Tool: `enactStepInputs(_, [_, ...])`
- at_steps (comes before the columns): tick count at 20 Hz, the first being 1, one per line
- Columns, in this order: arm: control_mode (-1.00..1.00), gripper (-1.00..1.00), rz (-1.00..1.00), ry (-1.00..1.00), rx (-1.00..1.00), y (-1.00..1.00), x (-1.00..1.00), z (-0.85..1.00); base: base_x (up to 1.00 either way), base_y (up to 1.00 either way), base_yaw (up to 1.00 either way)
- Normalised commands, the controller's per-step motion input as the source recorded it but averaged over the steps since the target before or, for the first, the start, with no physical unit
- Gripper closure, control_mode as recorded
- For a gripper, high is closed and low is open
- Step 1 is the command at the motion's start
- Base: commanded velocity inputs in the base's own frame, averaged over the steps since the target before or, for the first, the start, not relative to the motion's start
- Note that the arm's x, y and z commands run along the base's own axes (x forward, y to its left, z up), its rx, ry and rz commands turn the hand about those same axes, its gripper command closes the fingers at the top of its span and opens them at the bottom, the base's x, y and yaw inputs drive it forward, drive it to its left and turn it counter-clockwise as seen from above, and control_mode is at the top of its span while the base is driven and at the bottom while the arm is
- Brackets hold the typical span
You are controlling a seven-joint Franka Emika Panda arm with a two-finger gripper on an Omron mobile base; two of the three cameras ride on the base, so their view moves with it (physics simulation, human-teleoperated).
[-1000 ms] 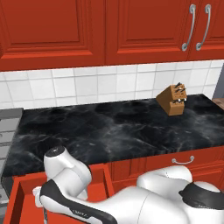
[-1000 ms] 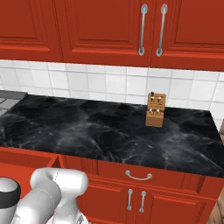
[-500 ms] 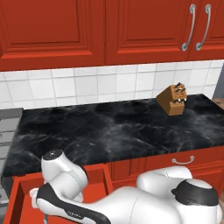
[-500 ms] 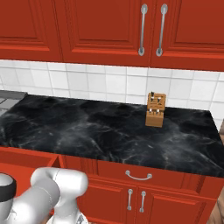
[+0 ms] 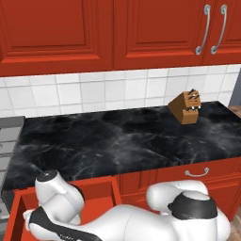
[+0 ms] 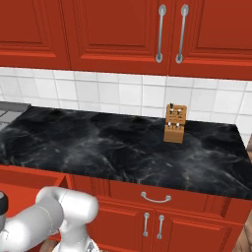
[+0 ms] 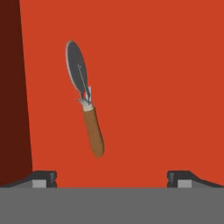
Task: Take the pizza cutter from the drawer on the left and place it on the dining counter for cutting.
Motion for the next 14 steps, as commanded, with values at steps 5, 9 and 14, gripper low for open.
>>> enactStepInputs(5, [-1.0,-1.0,0.0,0.0,0.0,0.08,0.05,-0.36,0.0,0.0,0.0])
enactStepInputs(9, [-1.0,-1.0,0.0,0.0,0.0,0.12,0.0,-0.41,0.0,0.0,0.0])
enactStepInputs(14, [-1.0,-1.0,0.0,0.0,0.0,0.11,0.0,-0.35,0.0,0.0,0.0])
